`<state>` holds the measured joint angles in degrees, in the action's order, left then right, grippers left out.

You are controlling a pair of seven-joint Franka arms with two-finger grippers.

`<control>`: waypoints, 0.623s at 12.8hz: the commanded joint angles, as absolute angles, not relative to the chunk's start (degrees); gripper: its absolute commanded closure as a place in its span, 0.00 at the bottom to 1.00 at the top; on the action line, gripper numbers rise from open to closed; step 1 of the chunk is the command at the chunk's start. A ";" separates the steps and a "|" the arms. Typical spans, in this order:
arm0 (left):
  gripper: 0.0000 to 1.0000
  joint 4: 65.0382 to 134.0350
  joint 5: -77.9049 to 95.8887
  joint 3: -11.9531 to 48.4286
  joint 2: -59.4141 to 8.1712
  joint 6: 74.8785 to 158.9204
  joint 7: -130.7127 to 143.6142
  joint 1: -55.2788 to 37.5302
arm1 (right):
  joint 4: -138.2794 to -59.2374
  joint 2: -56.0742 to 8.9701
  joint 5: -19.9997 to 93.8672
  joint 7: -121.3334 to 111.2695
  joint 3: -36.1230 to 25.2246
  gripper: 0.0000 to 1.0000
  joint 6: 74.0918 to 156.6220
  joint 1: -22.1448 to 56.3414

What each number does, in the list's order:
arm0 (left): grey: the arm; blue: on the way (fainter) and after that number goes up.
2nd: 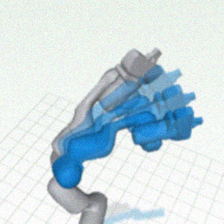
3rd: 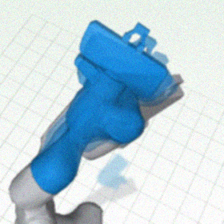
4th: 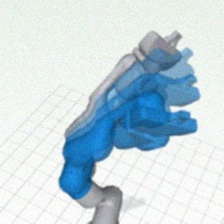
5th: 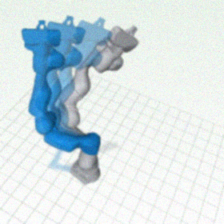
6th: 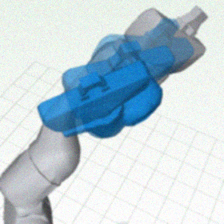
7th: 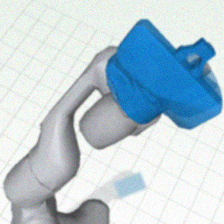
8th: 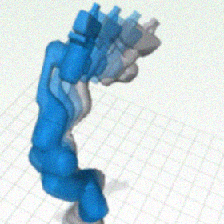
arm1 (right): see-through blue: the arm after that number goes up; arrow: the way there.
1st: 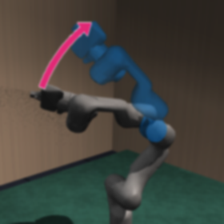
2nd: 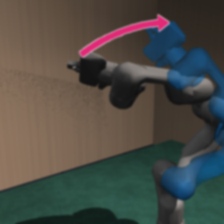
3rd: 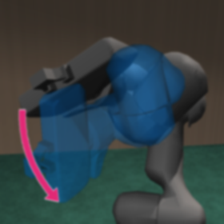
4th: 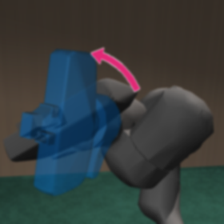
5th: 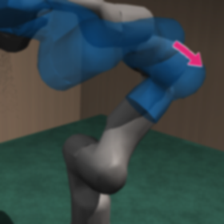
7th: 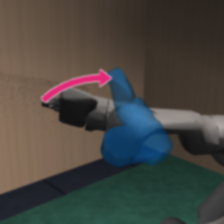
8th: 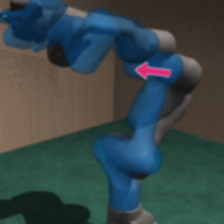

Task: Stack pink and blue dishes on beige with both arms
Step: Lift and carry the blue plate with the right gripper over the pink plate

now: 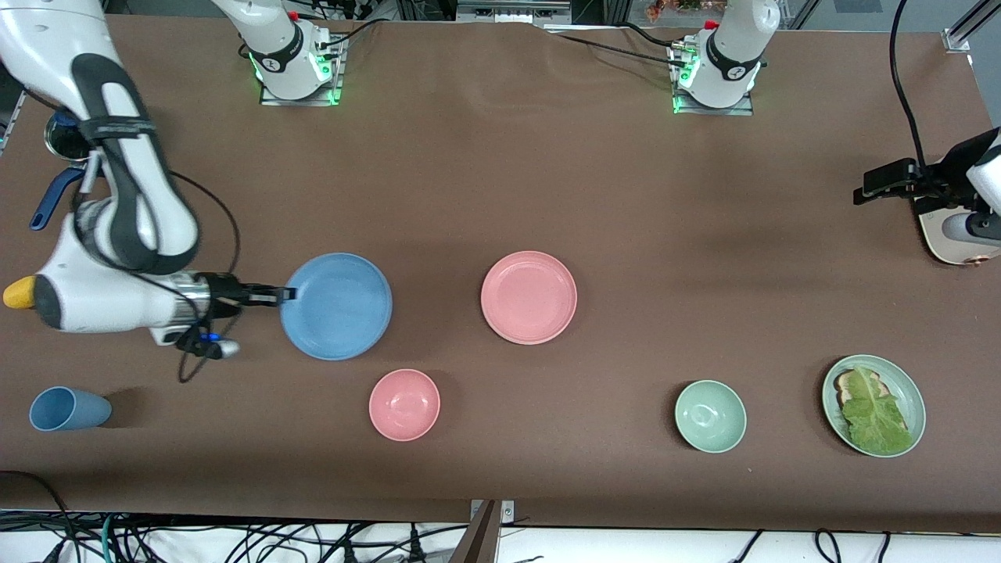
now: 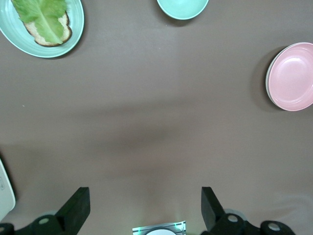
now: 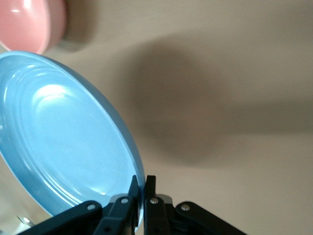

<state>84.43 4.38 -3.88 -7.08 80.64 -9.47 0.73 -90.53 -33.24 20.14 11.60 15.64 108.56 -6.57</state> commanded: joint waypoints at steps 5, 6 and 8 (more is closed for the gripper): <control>0.00 86.13 -0.79 -0.18 -4.75 81.12 -9.67 2.19 | -90.53 -39.53 20.74 36.99 17.05 1.00 129.87 12.99; 0.00 86.13 -0.79 -0.18 -4.83 81.12 -9.67 2.11 | -90.53 -40.59 20.74 37.87 17.05 1.00 131.64 15.10; 0.00 86.13 -0.88 -0.09 -4.75 81.12 -9.67 1.76 | -90.44 -41.31 20.74 39.28 17.14 1.00 133.33 16.78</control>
<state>84.55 0.19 -0.77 -6.20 80.67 -9.45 1.55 -91.06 -40.91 20.15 38.27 17.16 132.46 16.36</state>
